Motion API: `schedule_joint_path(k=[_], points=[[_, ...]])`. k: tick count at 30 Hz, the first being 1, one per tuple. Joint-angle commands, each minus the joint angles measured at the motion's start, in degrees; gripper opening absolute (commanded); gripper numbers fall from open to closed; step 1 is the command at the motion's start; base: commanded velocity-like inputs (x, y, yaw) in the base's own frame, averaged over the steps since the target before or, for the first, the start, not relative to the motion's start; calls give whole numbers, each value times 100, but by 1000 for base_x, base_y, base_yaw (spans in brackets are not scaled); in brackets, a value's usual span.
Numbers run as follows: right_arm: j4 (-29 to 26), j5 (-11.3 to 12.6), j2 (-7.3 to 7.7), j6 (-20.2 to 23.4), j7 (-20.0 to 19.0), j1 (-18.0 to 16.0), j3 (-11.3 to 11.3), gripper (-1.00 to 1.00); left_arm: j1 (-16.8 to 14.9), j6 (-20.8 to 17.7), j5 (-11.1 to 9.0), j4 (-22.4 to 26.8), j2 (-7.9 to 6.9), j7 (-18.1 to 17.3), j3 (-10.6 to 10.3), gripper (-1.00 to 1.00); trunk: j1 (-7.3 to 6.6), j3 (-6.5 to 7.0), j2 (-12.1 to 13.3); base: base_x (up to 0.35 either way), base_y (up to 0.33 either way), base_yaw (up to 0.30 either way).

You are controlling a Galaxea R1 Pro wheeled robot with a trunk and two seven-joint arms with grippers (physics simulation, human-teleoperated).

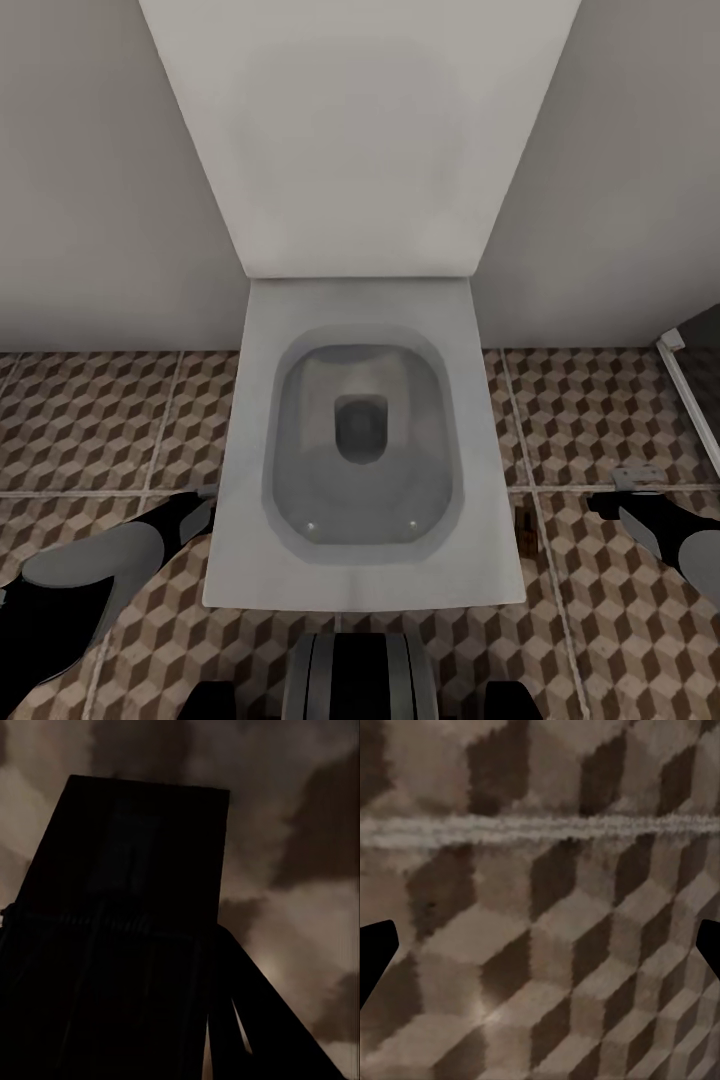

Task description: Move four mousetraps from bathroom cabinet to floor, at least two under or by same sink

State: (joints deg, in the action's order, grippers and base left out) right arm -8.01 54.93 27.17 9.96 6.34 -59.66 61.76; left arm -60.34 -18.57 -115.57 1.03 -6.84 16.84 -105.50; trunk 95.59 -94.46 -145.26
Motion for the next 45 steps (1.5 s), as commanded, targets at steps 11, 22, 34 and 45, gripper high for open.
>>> schedule_joint_path(k=[11, 22, 34, 45], points=[[-26, 43, 7, 33, 43, -2, 46, 100, -4, -15, -71, 20, -1, 12, -1, -100, 0, -4, -1, 0, 0, 0], [-25, 44, 3, 34, 43, -2, 46, 100, -4, -15, -71, 20, -9, 15, -4, -100, 0, -4, -1, 0, 0, 0], [-25, 44, -1, 37, 43, -2, 46, 100, -4, -15, -71, 20, -13, 18, -5, -100, 0, -4, -1, 0, 0, 0], [-32, 43, -3, 36, 38, -2, 46, 100, -4, -15, -71, 20, -15, 20, -5, -100, 0, -4, -1, 0, 0, 0]])
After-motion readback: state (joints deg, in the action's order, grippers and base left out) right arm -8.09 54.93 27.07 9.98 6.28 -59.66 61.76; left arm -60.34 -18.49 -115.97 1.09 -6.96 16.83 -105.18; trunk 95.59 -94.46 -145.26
